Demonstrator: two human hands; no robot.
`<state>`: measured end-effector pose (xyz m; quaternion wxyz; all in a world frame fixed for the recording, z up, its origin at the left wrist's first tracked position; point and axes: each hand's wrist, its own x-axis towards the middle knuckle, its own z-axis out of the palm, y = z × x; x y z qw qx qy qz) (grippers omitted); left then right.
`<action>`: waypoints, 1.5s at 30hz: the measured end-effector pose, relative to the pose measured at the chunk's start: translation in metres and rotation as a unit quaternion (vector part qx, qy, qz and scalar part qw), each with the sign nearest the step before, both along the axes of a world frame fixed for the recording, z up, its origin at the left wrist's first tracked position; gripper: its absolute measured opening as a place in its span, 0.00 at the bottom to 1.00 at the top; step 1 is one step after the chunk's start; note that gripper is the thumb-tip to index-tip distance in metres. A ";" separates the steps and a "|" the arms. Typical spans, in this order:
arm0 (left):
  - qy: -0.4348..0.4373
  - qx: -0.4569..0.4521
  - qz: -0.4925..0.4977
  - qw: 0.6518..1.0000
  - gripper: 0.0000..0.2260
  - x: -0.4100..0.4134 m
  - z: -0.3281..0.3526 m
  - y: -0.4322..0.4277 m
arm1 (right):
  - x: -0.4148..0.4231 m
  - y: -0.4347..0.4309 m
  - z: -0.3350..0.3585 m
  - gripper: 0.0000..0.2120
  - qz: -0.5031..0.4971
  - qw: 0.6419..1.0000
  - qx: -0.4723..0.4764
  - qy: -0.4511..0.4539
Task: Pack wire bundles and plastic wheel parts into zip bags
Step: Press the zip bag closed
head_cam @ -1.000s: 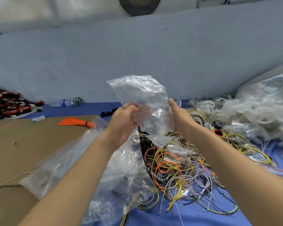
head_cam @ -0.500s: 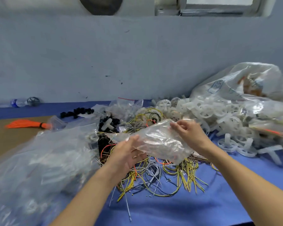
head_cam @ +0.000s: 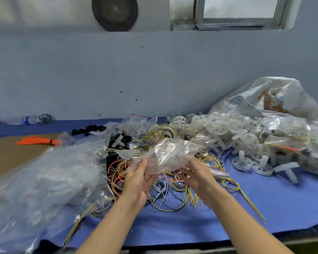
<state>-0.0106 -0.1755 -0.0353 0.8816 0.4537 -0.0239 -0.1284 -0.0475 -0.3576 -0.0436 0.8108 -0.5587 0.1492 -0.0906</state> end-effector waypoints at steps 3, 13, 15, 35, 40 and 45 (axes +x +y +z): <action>-0.005 0.041 -0.022 0.999 0.08 -0.009 -0.007 0.020 | -0.008 0.008 0.011 0.12 -0.034 0.998 0.000 -0.052; -0.081 0.117 0.050 0.989 0.04 -0.012 0.001 0.010 | -0.032 0.000 0.037 0.09 -0.030 0.966 -0.177 -0.186; -0.093 0.125 0.061 0.986 0.06 -0.009 0.002 0.010 | -0.029 -0.012 0.037 0.08 -0.070 0.973 -0.148 -0.162; -0.445 0.611 -0.066 0.651 0.19 0.062 -0.060 -0.113 | -0.007 -0.081 -0.031 0.09 0.094 0.926 -0.360 0.071; -0.411 0.534 -0.021 0.739 0.16 0.069 -0.083 -0.114 | -0.015 -0.086 -0.051 0.08 0.114 0.909 -0.388 0.098; -0.401 0.513 -0.027 0.758 0.14 0.068 -0.084 -0.113 | -0.016 -0.082 -0.052 0.05 0.106 0.909 -0.393 0.086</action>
